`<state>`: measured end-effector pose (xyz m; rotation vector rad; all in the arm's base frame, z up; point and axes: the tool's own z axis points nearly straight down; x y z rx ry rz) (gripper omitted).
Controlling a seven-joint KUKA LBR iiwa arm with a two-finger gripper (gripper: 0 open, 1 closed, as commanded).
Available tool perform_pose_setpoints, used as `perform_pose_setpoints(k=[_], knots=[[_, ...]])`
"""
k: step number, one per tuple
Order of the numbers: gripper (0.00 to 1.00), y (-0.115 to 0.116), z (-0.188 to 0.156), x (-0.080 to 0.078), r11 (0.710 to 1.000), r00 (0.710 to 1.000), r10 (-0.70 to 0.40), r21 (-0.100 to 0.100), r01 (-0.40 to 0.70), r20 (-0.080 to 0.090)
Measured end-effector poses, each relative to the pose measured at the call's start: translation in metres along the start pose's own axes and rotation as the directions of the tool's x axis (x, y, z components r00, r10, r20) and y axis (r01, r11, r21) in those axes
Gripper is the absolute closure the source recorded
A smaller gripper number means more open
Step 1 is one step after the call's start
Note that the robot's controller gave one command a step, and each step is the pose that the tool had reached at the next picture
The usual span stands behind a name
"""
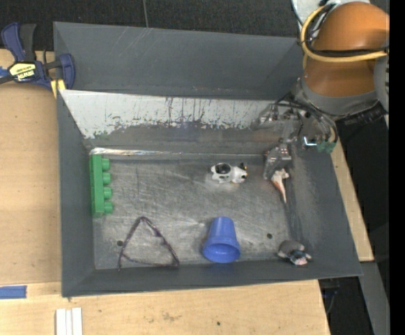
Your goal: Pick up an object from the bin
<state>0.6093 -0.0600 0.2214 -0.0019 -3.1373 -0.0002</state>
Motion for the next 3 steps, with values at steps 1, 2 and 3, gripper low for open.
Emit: perform_pose_setpoints(k=[1, 2, 3], knots=[[0.0, 0.0, -0.005, -0.001, 1.0, 1.0, -0.001, 0.001, 0.001, 0.008], [0.0, -0.005, 0.017, 0.002, 0.996, 0.996, -0.087, 0.002, 0.087, 0.014], [0.0, -0.023, 0.082, -0.003, 0.987, 0.987, -0.162, 0.003, 0.162, 0.012]])
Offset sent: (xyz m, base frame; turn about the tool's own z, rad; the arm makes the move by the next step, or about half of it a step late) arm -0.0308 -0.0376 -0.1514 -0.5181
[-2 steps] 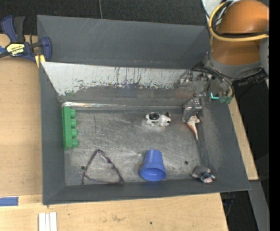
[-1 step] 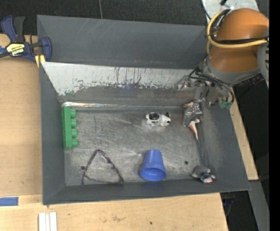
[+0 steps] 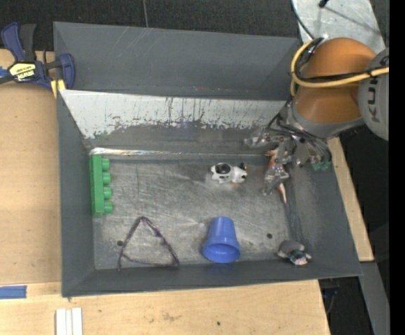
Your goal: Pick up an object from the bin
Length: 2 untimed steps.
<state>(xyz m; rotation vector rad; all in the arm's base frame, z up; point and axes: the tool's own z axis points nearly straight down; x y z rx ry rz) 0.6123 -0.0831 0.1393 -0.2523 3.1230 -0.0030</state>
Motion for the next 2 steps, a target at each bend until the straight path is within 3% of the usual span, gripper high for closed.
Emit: perform_pose_setpoints(k=[1, 2], knots=[[0.0, 0.0035, 0.0547, -0.0115, 0.999, 0.999, 0.038, -0.001, -0.038, -0.002], [1.0, 0.0039, 0.0571, -0.0122, 0.999, 0.999, 0.043, 0.001, -0.043, 0.0]])
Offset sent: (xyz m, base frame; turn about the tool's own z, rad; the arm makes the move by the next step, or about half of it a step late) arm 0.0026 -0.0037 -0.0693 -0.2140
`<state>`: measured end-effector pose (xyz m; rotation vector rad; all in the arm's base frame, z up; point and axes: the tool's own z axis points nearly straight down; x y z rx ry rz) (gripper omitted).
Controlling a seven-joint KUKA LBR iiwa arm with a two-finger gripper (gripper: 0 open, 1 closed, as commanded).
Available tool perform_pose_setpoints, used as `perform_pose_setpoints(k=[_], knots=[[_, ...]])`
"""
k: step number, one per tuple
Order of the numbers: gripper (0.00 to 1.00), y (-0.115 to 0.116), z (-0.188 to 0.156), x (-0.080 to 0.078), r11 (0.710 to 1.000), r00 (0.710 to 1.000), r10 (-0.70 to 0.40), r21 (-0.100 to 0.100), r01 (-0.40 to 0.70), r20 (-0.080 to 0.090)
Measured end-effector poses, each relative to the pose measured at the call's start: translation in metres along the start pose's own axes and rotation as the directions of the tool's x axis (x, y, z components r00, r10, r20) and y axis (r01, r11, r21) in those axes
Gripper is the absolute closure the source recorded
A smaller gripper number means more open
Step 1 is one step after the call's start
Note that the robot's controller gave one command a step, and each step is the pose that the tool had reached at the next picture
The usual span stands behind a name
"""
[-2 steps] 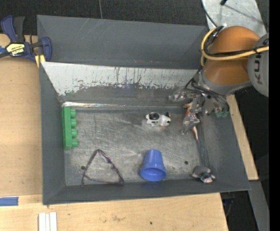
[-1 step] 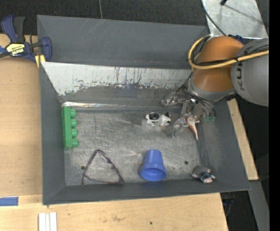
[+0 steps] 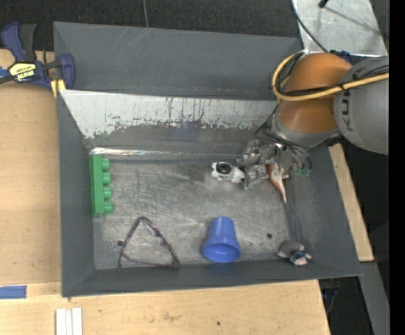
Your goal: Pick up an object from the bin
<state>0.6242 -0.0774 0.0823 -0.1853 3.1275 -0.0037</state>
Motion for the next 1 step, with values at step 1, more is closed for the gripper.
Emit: perform_pose_setpoints(k=[1], knots=[[1.0, 0.0001, 0.0001, 0.0, 1.0, 1.0, 0.0, 0.0, 0.0, 0.0]])
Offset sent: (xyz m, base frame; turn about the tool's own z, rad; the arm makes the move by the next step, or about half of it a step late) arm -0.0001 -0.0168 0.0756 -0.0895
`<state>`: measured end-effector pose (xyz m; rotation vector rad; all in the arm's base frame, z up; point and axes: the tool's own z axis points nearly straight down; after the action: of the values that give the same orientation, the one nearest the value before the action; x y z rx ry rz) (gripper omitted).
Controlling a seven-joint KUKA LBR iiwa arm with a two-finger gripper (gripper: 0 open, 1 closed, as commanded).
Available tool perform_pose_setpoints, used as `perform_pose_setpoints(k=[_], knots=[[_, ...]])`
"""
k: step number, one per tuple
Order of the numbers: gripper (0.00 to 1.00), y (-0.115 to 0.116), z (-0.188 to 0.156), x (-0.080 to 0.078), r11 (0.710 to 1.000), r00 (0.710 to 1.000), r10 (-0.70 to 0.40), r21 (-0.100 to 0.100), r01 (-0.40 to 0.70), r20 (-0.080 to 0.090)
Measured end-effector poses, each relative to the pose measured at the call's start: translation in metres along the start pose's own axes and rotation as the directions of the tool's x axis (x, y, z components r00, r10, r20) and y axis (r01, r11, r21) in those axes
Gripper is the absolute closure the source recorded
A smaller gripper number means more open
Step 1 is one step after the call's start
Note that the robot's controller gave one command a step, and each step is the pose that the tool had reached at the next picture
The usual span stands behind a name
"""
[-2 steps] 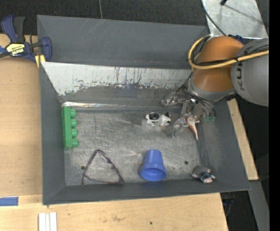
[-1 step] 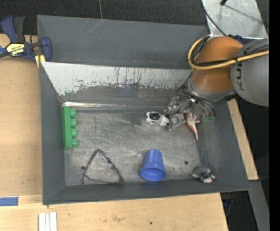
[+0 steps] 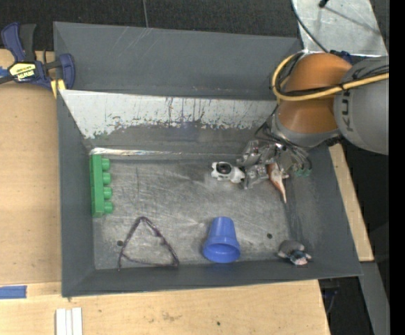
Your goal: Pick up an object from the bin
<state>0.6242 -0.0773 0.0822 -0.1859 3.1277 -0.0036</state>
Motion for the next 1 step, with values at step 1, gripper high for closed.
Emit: perform_pose_setpoints(k=[1], knots=[[1.0, -0.0097, -0.0452, 0.0023, 0.998, 0.998, -0.058, -0.005, 0.057, -0.01]])
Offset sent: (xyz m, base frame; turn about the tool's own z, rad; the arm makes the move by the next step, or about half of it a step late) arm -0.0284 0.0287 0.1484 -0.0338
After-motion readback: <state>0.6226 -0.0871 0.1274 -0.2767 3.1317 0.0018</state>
